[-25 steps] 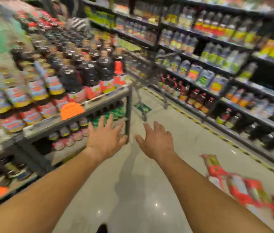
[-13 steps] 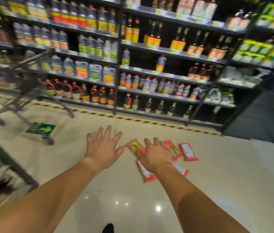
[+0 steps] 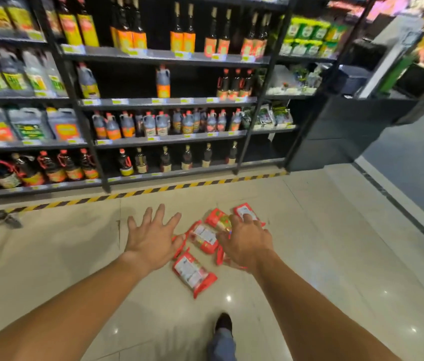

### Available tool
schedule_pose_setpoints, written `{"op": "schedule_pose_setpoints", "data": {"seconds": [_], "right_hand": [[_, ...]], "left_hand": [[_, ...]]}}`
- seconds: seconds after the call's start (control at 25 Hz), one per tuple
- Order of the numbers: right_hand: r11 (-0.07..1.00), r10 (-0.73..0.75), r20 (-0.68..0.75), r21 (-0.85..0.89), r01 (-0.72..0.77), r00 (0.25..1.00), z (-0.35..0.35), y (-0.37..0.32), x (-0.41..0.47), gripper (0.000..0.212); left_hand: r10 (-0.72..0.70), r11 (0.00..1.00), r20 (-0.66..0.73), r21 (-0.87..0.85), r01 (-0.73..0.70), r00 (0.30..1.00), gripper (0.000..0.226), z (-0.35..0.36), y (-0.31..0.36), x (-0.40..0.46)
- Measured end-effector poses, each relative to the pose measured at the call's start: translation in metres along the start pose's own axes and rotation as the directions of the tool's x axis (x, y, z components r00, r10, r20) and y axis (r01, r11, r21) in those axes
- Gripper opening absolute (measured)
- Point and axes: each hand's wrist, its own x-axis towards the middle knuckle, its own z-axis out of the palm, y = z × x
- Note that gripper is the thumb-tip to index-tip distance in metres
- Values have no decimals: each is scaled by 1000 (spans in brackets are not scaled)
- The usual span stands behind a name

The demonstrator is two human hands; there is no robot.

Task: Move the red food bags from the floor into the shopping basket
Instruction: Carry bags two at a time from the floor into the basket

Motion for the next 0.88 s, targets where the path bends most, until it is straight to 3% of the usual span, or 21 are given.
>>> {"op": "schedule_pose_setpoints", "data": {"seconds": [0.16,0.32,0.44,0.56,0.76,0.88], "right_hand": [[998,-60,117,-29,63,991,18,11,99,65],[977,-165,304,-80,197,938,53,14,201,60],[960,-210,394,-90,264,895,109,18,278,56],[953,-247,433,-52,298,867,199,14,352,57],[923,-333,433,-32,384,837,397,-6,471,62],[921,-344,435,-14,388,832,512,-8,524,63]], "left_hand": [[-64,997,56,-40,67,996,64,30,12,81],[-215,956,138,-172,237,967,61,84,19,154],[-259,930,271,-188,314,927,60,146,21,202],[-306,908,318,-188,376,897,58,240,14,260],[-255,935,311,-162,315,916,53,446,-18,366],[-290,926,331,-139,350,898,53,563,-32,416]]}}
